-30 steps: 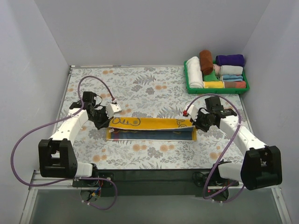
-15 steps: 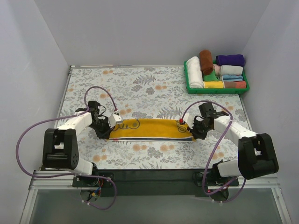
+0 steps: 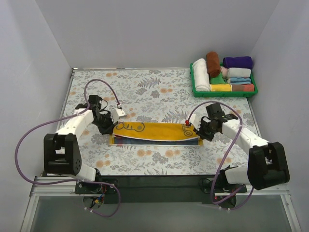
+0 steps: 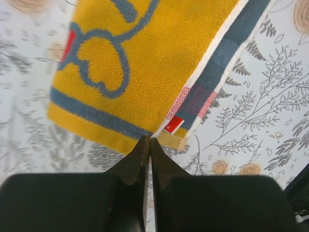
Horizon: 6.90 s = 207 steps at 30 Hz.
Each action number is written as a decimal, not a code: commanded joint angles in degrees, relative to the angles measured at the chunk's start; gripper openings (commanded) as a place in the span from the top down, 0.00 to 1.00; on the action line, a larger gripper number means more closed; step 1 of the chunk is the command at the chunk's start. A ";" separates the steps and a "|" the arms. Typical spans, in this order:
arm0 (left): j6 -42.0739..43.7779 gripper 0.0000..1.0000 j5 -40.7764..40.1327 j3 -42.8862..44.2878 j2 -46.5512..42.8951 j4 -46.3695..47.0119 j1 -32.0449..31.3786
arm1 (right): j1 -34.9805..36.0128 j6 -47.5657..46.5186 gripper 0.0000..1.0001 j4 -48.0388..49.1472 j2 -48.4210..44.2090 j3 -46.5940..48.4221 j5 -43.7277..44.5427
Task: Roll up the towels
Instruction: Fold the towel
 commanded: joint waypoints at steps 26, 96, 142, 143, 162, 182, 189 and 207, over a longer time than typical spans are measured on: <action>3.66 0.94 2.43 -4.73 -0.20 -0.63 1.55 | 0.40 -1.03 0.91 -0.13 1.51 1.27 0.89; -33.42 0.84 1.12 23.41 24.23 18.43 -0.99 | 22.29 26.91 0.78 -2.59 21.01 18.84 -11.33; -5.22 0.63 3.94 -0.56 -25.24 10.98 -23.12 | 27.03 32.64 0.74 1.74 31.75 18.40 -34.34; -4.69 0.63 0.71 -1.89 -26.03 10.45 -25.14 | 26.69 32.45 0.72 0.76 30.88 19.97 -35.22; -16.81 0.70 -11.54 -13.16 -8.47 27.75 -57.07 | 0.32 29.29 0.46 -14.81 11.62 24.38 -35.67; -20.42 0.70 -14.36 -10.53 -2.67 28.03 -58.21 | -0.92 31.83 0.44 -15.42 10.92 29.39 -34.97; -18.58 0.67 -14.97 -8.76 -1.87 29.34 -58.21 | -0.92 31.40 0.44 -15.07 11.27 27.72 -35.58; -16.46 0.99 -5.92 -9.12 8.76 23.46 -55.57 | -1.88 30.17 0.46 -15.33 11.44 26.23 -35.58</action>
